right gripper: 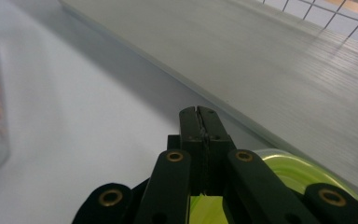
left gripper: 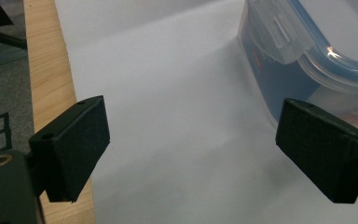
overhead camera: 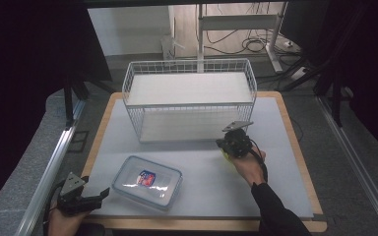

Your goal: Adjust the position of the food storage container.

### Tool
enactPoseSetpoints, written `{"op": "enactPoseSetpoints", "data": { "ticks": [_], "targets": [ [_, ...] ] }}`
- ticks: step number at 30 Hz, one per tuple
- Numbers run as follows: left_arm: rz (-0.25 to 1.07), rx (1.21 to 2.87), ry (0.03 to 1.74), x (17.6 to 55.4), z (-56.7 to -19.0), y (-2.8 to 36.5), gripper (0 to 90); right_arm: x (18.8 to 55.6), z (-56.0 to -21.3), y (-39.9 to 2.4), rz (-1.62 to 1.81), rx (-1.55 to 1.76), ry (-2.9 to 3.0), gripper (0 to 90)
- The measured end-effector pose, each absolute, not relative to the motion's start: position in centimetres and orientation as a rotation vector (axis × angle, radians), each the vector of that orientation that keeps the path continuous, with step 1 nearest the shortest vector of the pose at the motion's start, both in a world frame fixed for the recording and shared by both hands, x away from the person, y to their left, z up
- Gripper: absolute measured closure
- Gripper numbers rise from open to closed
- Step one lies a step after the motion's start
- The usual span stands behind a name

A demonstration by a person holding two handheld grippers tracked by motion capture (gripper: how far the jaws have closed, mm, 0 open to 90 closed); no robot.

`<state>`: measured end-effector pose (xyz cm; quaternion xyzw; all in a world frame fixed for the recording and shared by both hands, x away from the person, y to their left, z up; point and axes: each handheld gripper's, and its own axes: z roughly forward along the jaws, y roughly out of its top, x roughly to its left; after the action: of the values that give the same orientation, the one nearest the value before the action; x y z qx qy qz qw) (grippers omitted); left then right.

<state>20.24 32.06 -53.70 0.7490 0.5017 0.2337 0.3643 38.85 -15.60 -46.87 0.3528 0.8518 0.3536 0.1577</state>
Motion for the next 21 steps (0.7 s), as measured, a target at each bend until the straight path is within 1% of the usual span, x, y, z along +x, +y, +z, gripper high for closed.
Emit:
{"op": "enactPoseSetpoints", "data": {
  "ticks": [4,11,21],
  "targets": [
    [0.600,1.937,1.288,20.3,-53.7,32.0,9.8,39.1,-47.3,-15.6,0.992,1.016,2.456,89.8],
    [0.599,1.946,1.283,20.3,-53.7,31.9,9.8,38.5,-47.2,-16.2,0.970,1.010,2.468,89.8],
    [0.590,1.945,1.283,20.3,-53.8,31.8,9.8,36.7,-47.0,-18.8,0.979,1.023,2.473,89.8]
  ]
}}
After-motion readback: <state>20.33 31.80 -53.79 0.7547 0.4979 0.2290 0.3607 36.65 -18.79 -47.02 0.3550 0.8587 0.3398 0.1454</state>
